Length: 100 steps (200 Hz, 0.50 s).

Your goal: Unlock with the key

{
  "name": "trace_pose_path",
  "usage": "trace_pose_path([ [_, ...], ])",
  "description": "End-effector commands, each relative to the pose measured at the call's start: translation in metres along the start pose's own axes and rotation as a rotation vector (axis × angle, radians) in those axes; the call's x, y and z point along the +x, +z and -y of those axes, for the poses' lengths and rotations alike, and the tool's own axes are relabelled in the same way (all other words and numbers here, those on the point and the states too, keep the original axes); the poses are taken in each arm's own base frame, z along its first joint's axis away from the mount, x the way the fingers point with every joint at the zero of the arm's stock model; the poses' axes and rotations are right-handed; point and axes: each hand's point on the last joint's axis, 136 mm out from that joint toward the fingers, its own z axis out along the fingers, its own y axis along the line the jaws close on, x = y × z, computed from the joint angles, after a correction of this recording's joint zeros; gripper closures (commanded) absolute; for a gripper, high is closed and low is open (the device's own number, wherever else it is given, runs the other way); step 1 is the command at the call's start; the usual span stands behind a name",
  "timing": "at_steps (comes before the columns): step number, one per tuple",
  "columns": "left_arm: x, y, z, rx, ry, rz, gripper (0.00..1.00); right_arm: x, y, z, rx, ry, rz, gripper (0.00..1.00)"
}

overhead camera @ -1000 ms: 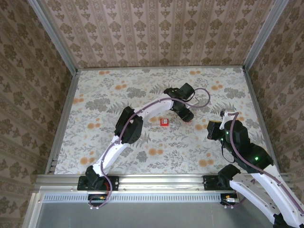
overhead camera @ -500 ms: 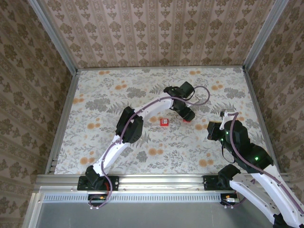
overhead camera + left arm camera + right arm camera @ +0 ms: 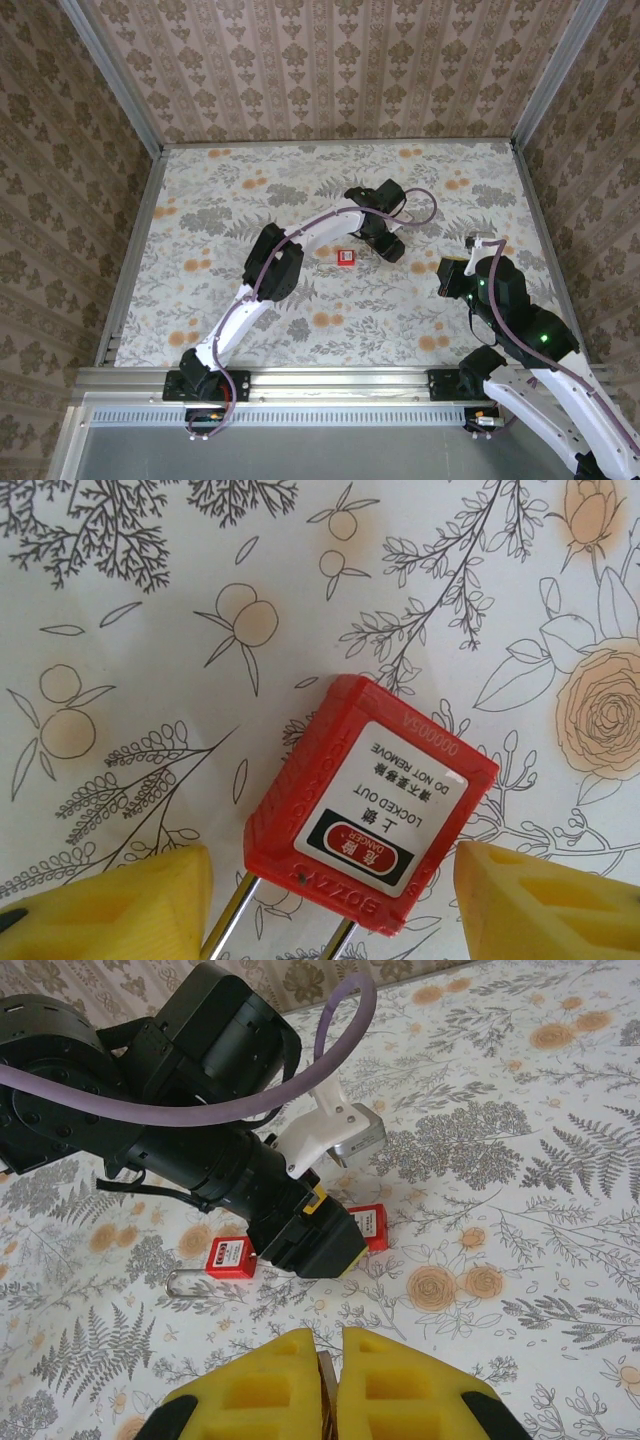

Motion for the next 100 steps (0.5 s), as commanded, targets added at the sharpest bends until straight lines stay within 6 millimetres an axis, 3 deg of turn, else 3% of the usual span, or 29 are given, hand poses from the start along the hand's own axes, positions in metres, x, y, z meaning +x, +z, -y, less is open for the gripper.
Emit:
trace_pose_path([
  [1,0.008,-0.012,0.021,0.035,-0.004,-0.024,0.35,-0.007,-0.008,0.0,-0.005,-0.011,0.018,1.0],
  [100,-0.001,-0.017,0.008,-0.07,0.034,-0.025,0.32,-0.008,-0.012,0.009,0.035,-0.024,0.037,1.0],
])
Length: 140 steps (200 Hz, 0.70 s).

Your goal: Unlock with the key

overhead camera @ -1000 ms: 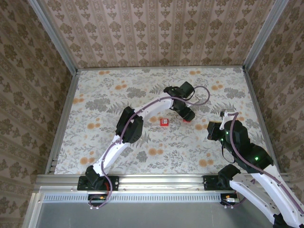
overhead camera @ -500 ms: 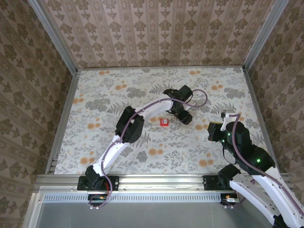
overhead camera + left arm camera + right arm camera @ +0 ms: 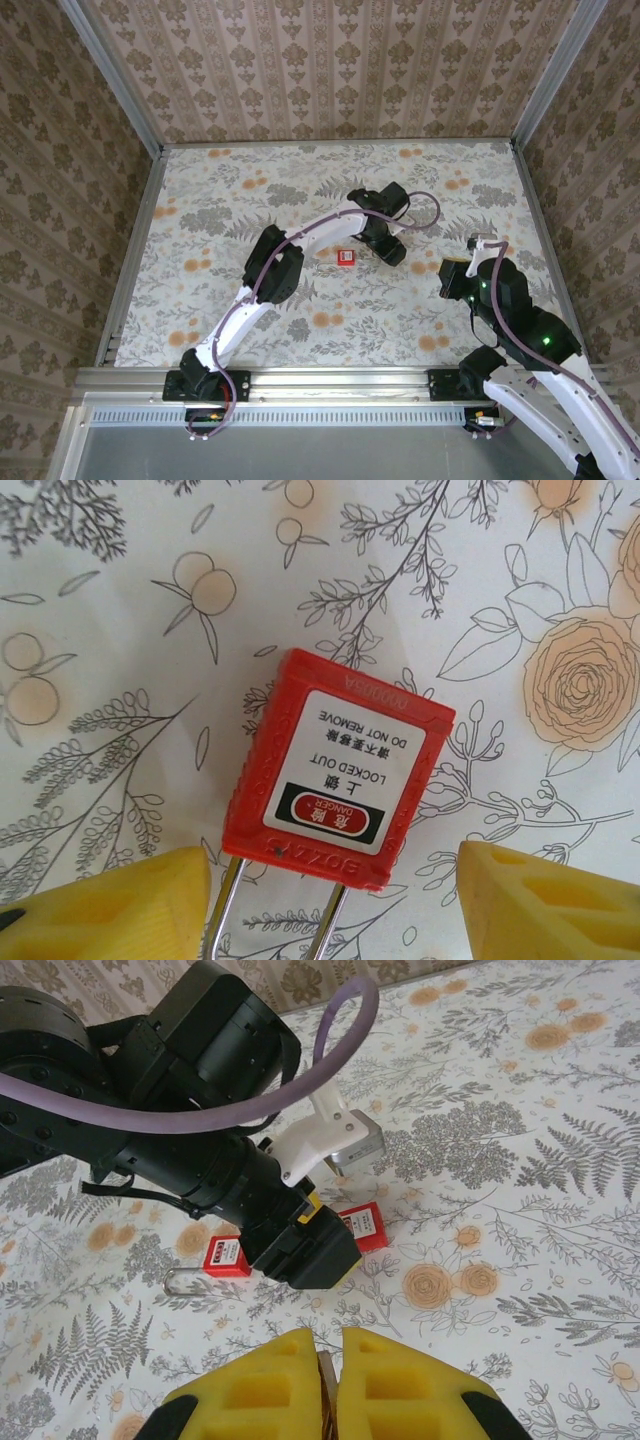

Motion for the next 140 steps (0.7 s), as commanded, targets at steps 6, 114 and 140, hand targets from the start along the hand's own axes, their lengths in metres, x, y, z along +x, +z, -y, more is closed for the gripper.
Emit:
trace_pose_path([
  [6,-0.006,-0.01,-0.001,-0.051,0.029,-0.002,0.32,-0.009,-0.009,0.006,0.03,-0.02,0.035,1.0],
  [114,-0.004,0.012,-0.006,-0.113,0.097,-0.054,0.32,-0.01,-0.01,0.004,0.017,-0.016,0.037,1.0],
  [140,-0.004,0.014,-0.003,-0.099,0.097,-0.053,0.33,-0.009,-0.009,0.004,0.017,-0.016,0.036,1.0],
])
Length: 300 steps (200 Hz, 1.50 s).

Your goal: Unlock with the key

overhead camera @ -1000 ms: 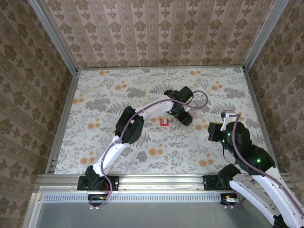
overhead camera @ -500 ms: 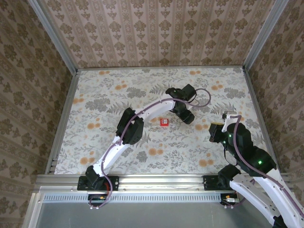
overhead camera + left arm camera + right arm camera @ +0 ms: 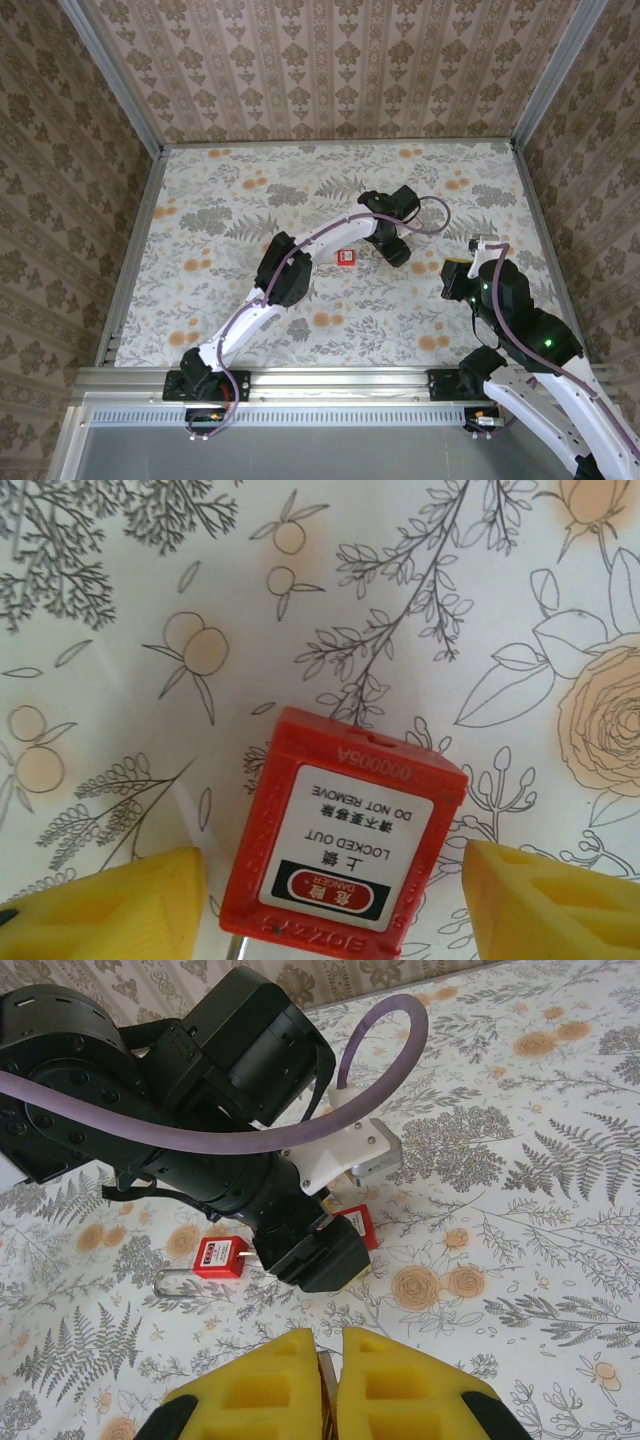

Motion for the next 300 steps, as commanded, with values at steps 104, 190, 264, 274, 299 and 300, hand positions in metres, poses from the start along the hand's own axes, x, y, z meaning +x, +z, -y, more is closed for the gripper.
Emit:
trace_pose_path([
  [104,0.004,0.006,0.003,-0.004,0.018,-0.014,0.59,-0.012,-0.011,0.002,0.009,-0.005,0.037,1.0],
  [190,0.015,-0.015,0.011,-0.011,0.013,-0.012,0.61,-0.015,-0.016,0.003,0.012,-0.008,0.044,1.0],
  [264,0.071,-0.016,0.041,0.017,-0.009,-0.145,0.49,-0.017,-0.017,0.002,0.005,-0.003,0.05,1.0],
  [274,0.073,-0.015,0.044,0.022,-0.003,-0.152,0.46,-0.017,-0.017,0.002,0.005,-0.002,0.05,1.0],
  [299,0.074,-0.015,0.042,0.016,0.024,-0.174,0.41,-0.017,-0.018,0.002,0.001,0.001,0.05,1.0],
  [300,0.074,-0.015,0.042,0.015,0.027,-0.176,0.41,-0.017,-0.018,0.002,0.0,0.001,0.05,1.0],
])
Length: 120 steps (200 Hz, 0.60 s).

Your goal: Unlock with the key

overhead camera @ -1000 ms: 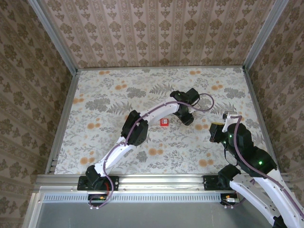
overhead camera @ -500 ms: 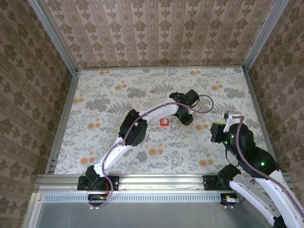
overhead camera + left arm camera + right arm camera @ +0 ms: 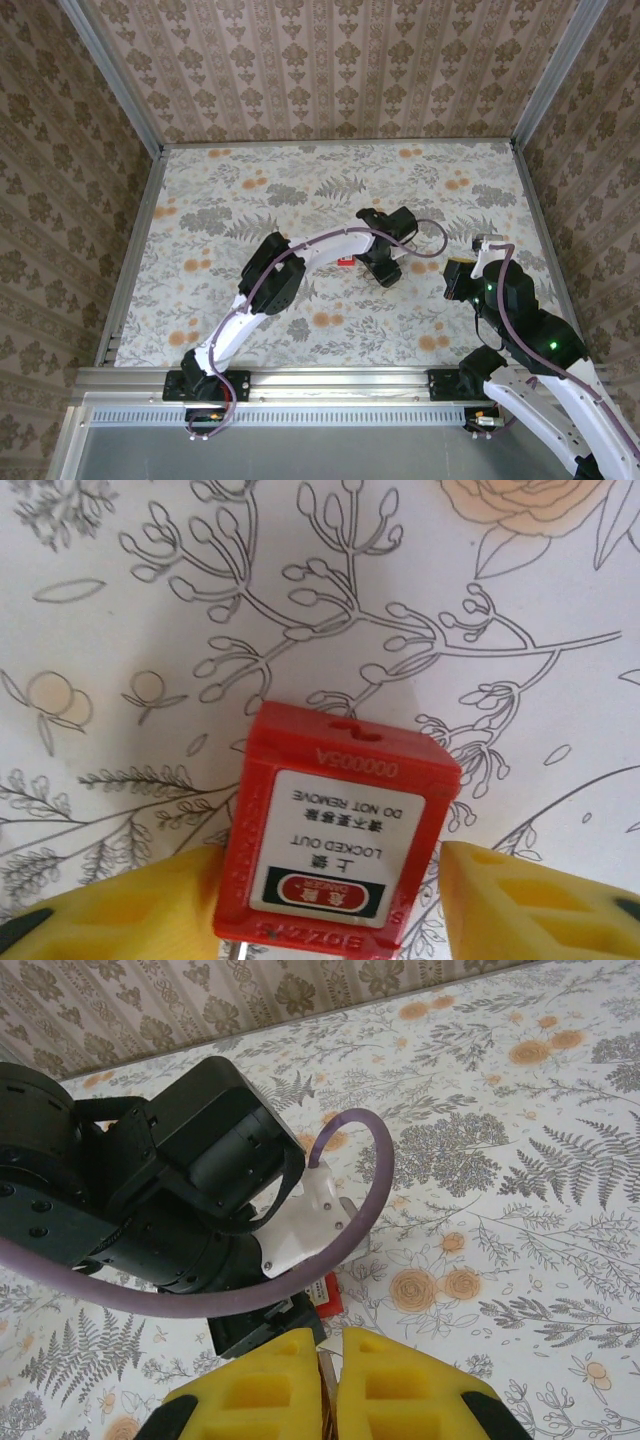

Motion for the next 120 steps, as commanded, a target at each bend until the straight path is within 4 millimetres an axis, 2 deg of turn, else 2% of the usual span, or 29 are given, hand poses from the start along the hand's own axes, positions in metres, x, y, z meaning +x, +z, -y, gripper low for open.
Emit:
trace_pose_path([
  [1,0.016,-0.002,0.005,0.014,0.012,-0.076,0.41,-0.011,-0.011,0.001,0.001,0.001,0.041,1.0],
  [46,0.023,0.006,-0.002,-0.015,0.09,-0.159,0.42,-0.01,-0.013,0.003,-0.001,0.007,0.043,1.0],
  [92,0.017,0.012,-0.002,-0.005,0.102,-0.14,0.48,-0.011,-0.014,0.004,0.003,0.003,0.046,1.0],
  [109,0.014,0.014,0.0,-0.001,0.104,-0.124,0.53,-0.01,-0.014,0.004,0.004,0.002,0.043,1.0],
  [120,0.013,0.014,0.0,0.002,0.103,-0.114,0.6,-0.009,-0.013,0.004,0.005,0.003,0.042,1.0],
])
